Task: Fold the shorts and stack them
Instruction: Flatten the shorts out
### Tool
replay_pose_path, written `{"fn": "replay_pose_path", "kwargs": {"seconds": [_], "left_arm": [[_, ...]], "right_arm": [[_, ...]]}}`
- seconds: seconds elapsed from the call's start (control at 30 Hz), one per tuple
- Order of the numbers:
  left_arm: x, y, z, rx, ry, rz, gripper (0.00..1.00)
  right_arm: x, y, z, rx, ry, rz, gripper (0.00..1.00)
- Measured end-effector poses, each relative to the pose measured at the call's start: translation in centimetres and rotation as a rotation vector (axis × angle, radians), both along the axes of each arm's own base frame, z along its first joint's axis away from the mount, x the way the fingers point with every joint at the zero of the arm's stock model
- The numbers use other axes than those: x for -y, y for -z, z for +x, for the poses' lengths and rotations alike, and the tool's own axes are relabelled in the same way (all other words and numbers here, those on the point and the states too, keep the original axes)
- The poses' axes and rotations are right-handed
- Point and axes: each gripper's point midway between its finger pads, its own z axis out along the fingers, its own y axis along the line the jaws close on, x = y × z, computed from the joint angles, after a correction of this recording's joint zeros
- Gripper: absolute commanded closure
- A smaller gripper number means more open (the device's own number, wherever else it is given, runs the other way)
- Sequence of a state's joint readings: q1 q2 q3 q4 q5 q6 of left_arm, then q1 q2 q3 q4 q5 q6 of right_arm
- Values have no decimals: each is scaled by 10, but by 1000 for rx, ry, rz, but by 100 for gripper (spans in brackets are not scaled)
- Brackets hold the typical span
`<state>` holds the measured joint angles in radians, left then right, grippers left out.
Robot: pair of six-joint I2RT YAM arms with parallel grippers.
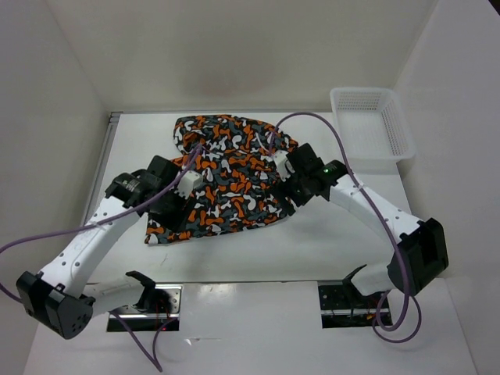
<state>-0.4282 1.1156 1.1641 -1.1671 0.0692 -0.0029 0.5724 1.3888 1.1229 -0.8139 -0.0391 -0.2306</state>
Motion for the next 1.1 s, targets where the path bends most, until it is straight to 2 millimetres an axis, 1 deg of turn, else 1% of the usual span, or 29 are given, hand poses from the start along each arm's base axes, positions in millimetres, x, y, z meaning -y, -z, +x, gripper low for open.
{"fn": "replay_pose_path", "kwargs": {"seconds": [0.07, 0.1, 0.17, 0.2, 0.27, 0.33, 0.4, 0.43, 0.47, 0.53, 0.6, 0.67, 0.77, 0.8, 0.87, 0.9, 1.0, 1.03, 1.1], "left_arm": [[-8, 18, 9, 0, -26, 59, 35], [-15, 29, 16, 12, -49, 96, 35], [-30, 50, 32, 30, -108, 167, 35], [-40, 60, 40, 31, -146, 197, 35], [-55, 72, 52, 42, -214, 230, 33], [-66, 78, 61, 66, -265, 240, 33], [-70, 84, 66, 86, -282, 242, 33], [-70, 91, 66, 85, -284, 244, 33], [-71, 98, 65, 71, -283, 250, 33], [-73, 110, 61, 40, -282, 262, 33], [-74, 117, 60, 21, -286, 270, 32], [-75, 122, 61, 14, -288, 273, 32], [-74, 130, 64, 4, -287, 277, 32], [-75, 134, 63, -7, -286, 281, 32], [-75, 141, 60, -27, -282, 287, 32], [-75, 144, 58, -37, -280, 289, 32], [-75, 148, 54, -54, -276, 289, 32], [-74, 148, 54, -58, -274, 282, 32], [-71, 144, 54, -67, -270, 267, 32]], "right_arm": [[-7, -11, 15, 50, 14, 37, 21], [-9, -12, 21, 63, 20, 46, 26], [-14, -10, 31, 74, 40, 61, 27], [-16, -5, 36, 72, 47, 62, 27], [-19, 8, 43, 59, 51, 54, 27], [-20, 26, 46, 39, 40, 34, 22], [-18, 44, 45, 19, 10, 2, 20], [-17, 55, 44, 15, -26, -24, 19], [-15, 62, 43, 13, -54, -48, 18], [-14, 71, 43, 26, -114, -95, 14], [-17, 76, 46, 57, -186, -133, 14], [-22, 80, 45, 79, -261, -164, 14], [-33, 88, 37, 102, -380, -202, 36], [-35, 91, 33, 100, -412, -213, 50], [-39, 99, 26, 88, -475, -233, 61], [-39, 103, 24, 83, -496, -243, 73], [-29, 114, 19, 67, -557, -289, 92], [-26, 115, 18, 70, -578, -303, 100], [-21, 115, 17, 82, -622, -330, 100]]}}
